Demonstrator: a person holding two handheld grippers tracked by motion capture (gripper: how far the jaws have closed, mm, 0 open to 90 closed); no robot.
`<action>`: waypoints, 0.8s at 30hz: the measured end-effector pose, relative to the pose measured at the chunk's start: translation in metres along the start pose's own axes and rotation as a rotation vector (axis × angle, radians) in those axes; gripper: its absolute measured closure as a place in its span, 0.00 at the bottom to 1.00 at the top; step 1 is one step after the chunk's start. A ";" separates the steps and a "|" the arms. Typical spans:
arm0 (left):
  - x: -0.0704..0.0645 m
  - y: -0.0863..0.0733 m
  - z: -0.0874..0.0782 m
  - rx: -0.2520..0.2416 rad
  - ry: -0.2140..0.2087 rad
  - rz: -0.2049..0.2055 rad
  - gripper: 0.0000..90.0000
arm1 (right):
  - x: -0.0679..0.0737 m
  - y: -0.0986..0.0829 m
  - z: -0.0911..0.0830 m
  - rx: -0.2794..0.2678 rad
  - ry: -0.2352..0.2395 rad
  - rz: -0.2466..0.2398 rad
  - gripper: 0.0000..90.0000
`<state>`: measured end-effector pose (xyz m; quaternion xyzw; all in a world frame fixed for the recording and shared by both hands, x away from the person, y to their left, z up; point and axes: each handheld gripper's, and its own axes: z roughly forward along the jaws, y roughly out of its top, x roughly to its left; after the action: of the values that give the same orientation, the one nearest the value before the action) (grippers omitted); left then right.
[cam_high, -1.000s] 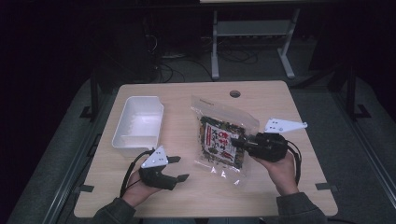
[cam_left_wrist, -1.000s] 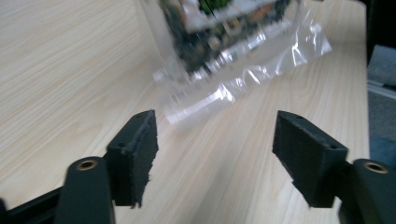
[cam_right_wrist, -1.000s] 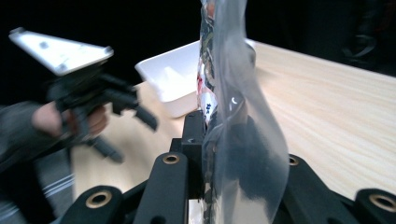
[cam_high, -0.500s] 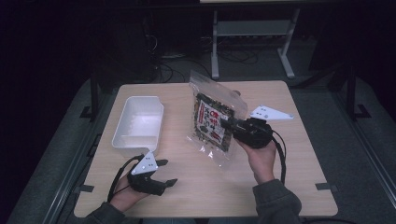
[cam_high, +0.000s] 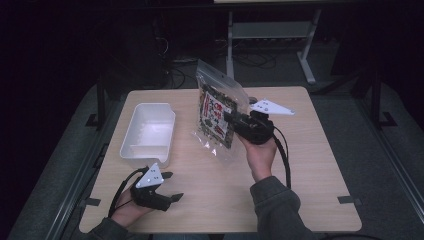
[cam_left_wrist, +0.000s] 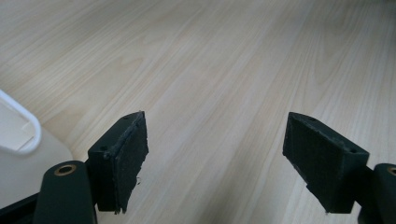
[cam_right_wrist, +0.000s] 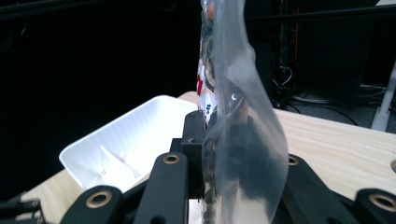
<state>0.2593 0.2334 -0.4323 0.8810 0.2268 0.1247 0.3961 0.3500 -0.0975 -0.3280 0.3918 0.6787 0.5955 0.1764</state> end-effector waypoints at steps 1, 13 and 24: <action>0.000 -0.001 0.000 0.001 0.003 -0.002 0.24 | 0.001 0.001 0.002 -0.003 0.002 0.001 0.83; 0.006 -0.010 -0.011 -0.007 0.027 -0.011 0.23 | 0.021 0.023 0.034 -0.041 0.001 -0.012 0.83; 0.014 -0.024 -0.026 -0.018 0.061 -0.045 0.23 | 0.044 0.039 0.068 -0.053 0.019 -0.029 0.83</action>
<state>0.2543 0.2711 -0.4330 0.8678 0.2576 0.1447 0.3996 0.3830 -0.0200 -0.2968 0.3714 0.6700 0.6143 0.1891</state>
